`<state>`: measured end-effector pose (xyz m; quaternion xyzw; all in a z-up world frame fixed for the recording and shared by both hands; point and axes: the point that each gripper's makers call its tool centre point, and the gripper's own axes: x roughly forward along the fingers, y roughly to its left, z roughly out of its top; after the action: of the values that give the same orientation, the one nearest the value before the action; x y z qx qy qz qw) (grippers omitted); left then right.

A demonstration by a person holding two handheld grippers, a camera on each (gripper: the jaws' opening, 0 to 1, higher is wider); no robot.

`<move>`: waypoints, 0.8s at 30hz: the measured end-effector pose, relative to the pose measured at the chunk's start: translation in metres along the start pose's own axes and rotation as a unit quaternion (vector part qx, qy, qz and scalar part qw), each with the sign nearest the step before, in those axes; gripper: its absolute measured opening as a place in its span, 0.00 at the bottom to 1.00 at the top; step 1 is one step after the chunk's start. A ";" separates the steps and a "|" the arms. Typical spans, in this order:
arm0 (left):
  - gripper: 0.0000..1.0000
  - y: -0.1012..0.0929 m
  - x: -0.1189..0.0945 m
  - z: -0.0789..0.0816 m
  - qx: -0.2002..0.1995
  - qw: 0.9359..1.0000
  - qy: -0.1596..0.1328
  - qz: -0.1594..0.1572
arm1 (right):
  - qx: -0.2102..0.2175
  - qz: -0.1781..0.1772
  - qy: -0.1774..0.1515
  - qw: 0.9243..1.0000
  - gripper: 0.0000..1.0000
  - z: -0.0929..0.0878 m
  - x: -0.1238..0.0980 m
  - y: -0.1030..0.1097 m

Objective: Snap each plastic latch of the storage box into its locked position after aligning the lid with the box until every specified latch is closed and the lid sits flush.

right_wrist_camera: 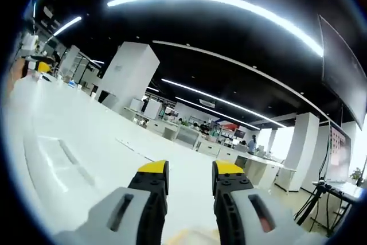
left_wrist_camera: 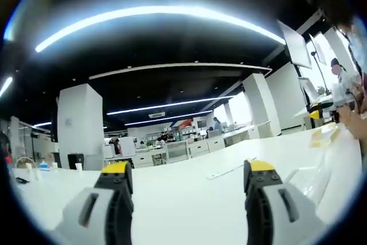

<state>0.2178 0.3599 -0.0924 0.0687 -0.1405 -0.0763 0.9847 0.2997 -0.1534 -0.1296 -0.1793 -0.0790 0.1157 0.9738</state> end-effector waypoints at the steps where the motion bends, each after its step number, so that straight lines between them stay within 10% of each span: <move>1: 0.79 0.002 0.002 -0.002 -0.005 1.000 0.000 0.003 | 0.005 0.000 0.003 1.000 0.29 -0.002 0.000 0.000; 13: 0.79 -0.008 0.018 -0.023 0.005 0.999 0.048 -0.021 | -0.008 0.015 0.014 1.000 0.29 -0.003 0.010 0.012; 24: 0.79 0.004 0.013 -0.010 0.014 1.000 0.019 -0.001 | -0.001 0.027 -0.007 1.000 0.29 0.008 0.008 0.019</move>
<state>0.2339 0.3628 -0.0973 0.0843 -0.1222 -0.0744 0.9861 0.3022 -0.1318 -0.1282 -0.1816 -0.0809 0.1432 0.9695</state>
